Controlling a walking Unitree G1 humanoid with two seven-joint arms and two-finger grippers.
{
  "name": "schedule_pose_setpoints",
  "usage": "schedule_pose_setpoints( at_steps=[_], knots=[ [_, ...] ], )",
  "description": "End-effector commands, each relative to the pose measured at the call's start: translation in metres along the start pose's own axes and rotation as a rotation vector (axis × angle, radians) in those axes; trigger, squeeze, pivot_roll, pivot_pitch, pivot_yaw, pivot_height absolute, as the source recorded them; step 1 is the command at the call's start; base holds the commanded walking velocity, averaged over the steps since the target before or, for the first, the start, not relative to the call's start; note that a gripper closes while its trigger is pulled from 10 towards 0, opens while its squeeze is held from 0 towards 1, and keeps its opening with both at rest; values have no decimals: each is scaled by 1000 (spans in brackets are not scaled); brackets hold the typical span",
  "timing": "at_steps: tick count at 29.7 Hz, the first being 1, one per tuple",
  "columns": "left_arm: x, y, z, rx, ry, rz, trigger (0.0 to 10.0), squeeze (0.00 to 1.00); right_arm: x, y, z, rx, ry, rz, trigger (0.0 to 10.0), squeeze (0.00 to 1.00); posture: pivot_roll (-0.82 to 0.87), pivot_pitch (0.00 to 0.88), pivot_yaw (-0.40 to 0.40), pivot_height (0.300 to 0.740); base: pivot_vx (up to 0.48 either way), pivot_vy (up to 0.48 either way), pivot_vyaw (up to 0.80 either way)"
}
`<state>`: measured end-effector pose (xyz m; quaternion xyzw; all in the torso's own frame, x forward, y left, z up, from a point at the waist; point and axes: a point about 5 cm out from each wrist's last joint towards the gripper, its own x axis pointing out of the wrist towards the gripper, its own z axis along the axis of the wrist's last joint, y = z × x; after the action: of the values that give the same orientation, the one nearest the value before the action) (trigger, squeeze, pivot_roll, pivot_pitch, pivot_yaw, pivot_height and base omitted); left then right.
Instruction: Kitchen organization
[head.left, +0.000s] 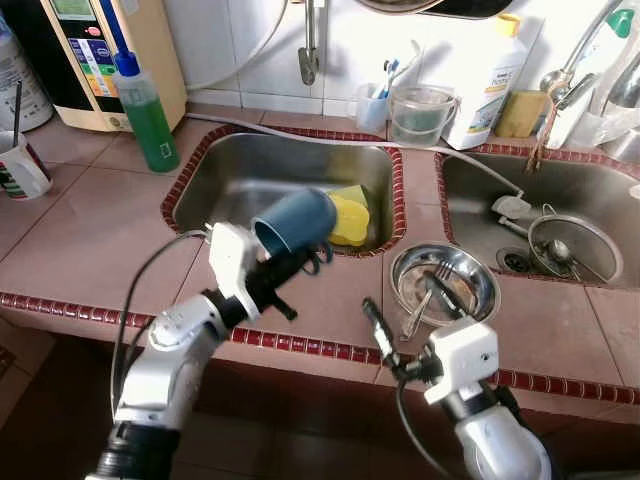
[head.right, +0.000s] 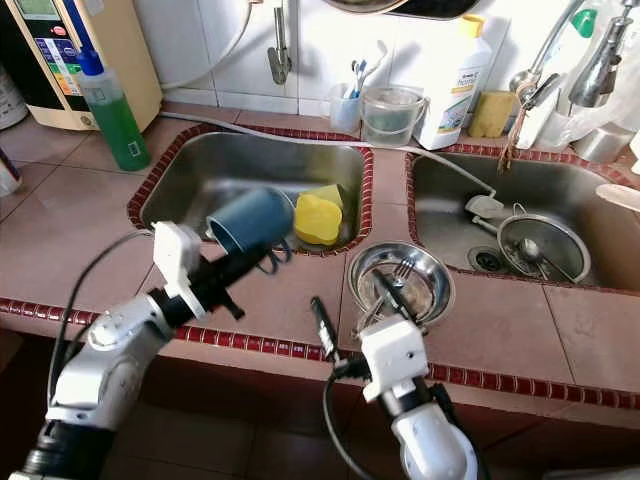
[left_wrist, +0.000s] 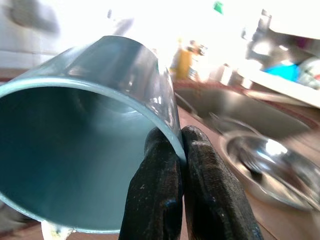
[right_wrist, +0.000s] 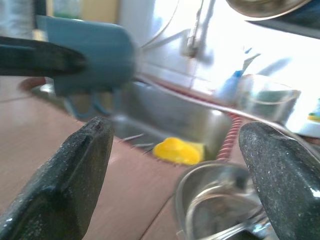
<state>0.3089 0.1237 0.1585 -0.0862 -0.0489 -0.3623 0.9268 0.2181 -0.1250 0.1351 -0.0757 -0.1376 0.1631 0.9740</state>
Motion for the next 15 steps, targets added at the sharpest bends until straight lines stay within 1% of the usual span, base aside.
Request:
schedule_pose_setpoints(
  at_steps=[1,2,3,5,7,8,9,10,11,12,15],
  knots=[
    [1,3,10,30,-44,61,10000,0,6,-9,0,19,-2,-60,10000,0,-195,46,-4,740,0,0,0],
    [1,6,12,64,-51,122,10000,0,11,-12,2,27,-15,-85,10000,0,-193,48,-6,740,0,0,0],
    [1,6,12,64,-51,122,10000,0,11,-12,2,27,-15,-85,10000,0,-193,48,-6,740,0,0,0],
    [-1,9,12,44,-66,168,10000,0,14,-16,3,30,-21,-113,10000,0,-193,46,-7,740,0,0,0],
    [-3,10,13,35,-88,217,10000,0,19,-21,5,29,-32,-152,10000,0,-190,47,-8,740,0,0,0],
    [-5,11,16,39,-116,270,10000,0,22,-24,6,20,-42,-178,10000,0,-185,48,-12,740,0,0,0],
    [-5,11,16,39,-116,270,10000,0,22,-24,6,20,-42,-178,10000,0,-185,48,-12,740,0,0,0],
    [-6,10,17,41,-127,311,10000,0,25,-27,5,19,-47,-202,10000,0,-178,48,-17,740,0,0,0],
    [-7,10,17,55,-128,342,10000,0,28,-30,5,20,-46,-223,10000,0,-178,48,-17,740,0,0,0],
    [-7,10,17,55,-128,342,10000,0,28,-30,5,20,-46,-223,10000,0,-178,48,-17,740,0,0,0],
    [-9,11,15,89,-114,408,10000,0,31,-33,3,26,-33,-266,10000,0,-174,47,-18,740,0,0,0]
  ],
)
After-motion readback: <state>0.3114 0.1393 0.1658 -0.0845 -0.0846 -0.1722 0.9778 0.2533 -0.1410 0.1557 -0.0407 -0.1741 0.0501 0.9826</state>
